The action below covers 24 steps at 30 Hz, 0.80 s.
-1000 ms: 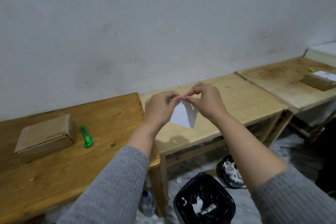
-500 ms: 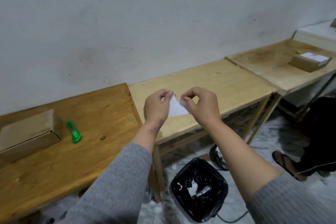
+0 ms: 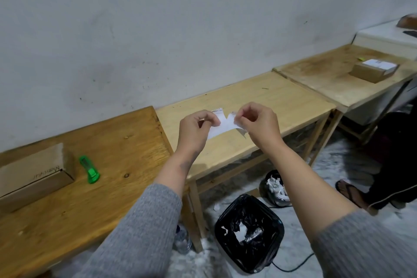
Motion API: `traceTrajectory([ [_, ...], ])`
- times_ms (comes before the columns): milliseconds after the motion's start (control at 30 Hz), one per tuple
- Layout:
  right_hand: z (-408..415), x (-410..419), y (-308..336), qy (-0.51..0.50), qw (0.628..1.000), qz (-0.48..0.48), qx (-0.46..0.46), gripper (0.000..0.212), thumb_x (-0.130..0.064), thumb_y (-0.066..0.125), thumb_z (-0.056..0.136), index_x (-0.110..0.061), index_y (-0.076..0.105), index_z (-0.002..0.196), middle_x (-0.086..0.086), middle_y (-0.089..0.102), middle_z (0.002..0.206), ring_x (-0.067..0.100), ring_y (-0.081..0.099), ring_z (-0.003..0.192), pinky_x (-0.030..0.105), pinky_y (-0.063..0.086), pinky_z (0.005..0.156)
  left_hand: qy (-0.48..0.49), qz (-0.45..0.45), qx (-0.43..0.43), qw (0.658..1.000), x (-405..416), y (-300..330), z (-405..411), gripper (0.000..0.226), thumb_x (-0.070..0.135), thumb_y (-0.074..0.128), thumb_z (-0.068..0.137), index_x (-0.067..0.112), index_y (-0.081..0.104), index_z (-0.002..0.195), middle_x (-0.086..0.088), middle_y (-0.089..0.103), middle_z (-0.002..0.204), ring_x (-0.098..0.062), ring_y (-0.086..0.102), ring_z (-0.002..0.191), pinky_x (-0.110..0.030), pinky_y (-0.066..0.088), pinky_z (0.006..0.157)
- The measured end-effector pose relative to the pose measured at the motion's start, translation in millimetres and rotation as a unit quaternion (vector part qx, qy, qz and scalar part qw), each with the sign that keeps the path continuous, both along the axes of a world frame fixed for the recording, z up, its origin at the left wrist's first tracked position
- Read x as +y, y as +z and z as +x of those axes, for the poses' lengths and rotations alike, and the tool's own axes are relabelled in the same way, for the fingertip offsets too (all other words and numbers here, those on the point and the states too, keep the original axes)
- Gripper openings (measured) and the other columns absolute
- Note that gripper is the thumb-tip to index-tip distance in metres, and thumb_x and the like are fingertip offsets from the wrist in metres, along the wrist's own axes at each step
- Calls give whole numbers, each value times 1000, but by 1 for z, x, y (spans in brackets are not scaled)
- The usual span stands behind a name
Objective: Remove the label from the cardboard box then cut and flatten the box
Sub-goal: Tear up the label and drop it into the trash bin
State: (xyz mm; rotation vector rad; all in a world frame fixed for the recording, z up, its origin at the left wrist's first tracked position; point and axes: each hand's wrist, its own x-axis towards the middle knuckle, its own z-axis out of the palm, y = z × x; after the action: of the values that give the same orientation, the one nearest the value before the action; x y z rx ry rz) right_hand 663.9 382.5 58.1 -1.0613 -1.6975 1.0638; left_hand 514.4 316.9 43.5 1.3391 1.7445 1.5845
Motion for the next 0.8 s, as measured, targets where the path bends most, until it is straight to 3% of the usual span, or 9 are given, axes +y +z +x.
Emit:
traceTrajectory([
  [67, 0, 0, 2, 32, 999, -16, -13, 6, -7, 69, 81, -12, 73, 80, -8, 71, 82, -5, 62, 70, 7, 45, 59, -14, 2, -2, 1000, -2, 2, 1, 22, 1, 59, 88, 15, 76, 85, 13, 71, 88, 1, 64, 84, -15, 48, 73],
  [133, 3, 3, 3, 51, 998, -18, -44, 11, -9, 70, 80, -16, 75, 88, -10, 71, 91, 0, 62, 78, 7, 46, 65, -38, -3, 4, 999, -3, 4, -3, 17, 8, 68, 86, 17, 76, 99, 17, 70, 103, 2, 63, 92, -12, 47, 70],
  [267, 6, 5, 4, 36, 997, -16, -67, 18, -5, 69, 78, -19, 75, 87, -13, 70, 88, 1, 58, 66, 6, 45, 60, -51, -31, 30, 998, -1, -1, -12, 34, 5, 76, 76, 24, 74, 105, 19, 67, 112, 0, 61, 99, -22, 54, 78],
  [433, 21, 7, 3, -32, 998, -23, -49, 15, -8, 67, 82, -20, 74, 88, -7, 70, 91, 2, 59, 74, 8, 44, 60, 62, 0, 60, 996, -5, -8, -38, 36, 8, 72, 83, 25, 69, 114, 21, 62, 115, 1, 56, 111, -26, 50, 92],
  [533, 21, 4, 11, -6, 999, -51, 6, 17, -10, 71, 79, -25, 74, 87, -8, 71, 91, 7, 60, 78, 16, 45, 65, 51, 19, 97, 994, -4, -10, -38, 29, 10, 56, 95, 23, 67, 119, 18, 60, 119, 0, 55, 113, -28, 48, 97],
  [600, 10, -2, 16, 22, 999, -42, 6, 18, -10, 71, 78, -26, 74, 86, -12, 70, 86, 5, 58, 72, 11, 45, 61, 20, 24, 54, 998, 0, -7, -24, 26, 19, 49, 100, 23, 68, 117, 14, 63, 119, -6, 58, 112, -33, 50, 95],
  [667, 0, -4, 15, 19, 1000, -24, -2, 18, -10, 71, 77, -25, 74, 87, -13, 69, 82, 4, 55, 67, 7, 43, 57, -8, 10, -10, 1000, 3, -3, -9, 25, 27, 50, 99, 23, 67, 117, 9, 64, 119, -12, 60, 109, -30, 53, 88],
  [733, -3, -4, 11, 5, 1000, -19, -6, 17, -11, 70, 77, -23, 74, 88, -13, 68, 81, 3, 53, 66, 5, 42, 56, -27, 4, -32, 999, 2, -2, 2, 25, 21, 62, 93, 25, 66, 117, 9, 63, 119, -13, 63, 102, -22, 54, 77],
  [800, -5, -4, 6, -5, 1000, -14, -18, 16, -12, 70, 78, -23, 74, 88, -14, 66, 79, 0, 51, 65, 6, 42, 56, -33, 16, -26, 999, 0, -5, 10, 35, 9, 70, 84, 28, 65, 112, 13, 63, 114, -9, 63, 103, -23, 56, 76],
])
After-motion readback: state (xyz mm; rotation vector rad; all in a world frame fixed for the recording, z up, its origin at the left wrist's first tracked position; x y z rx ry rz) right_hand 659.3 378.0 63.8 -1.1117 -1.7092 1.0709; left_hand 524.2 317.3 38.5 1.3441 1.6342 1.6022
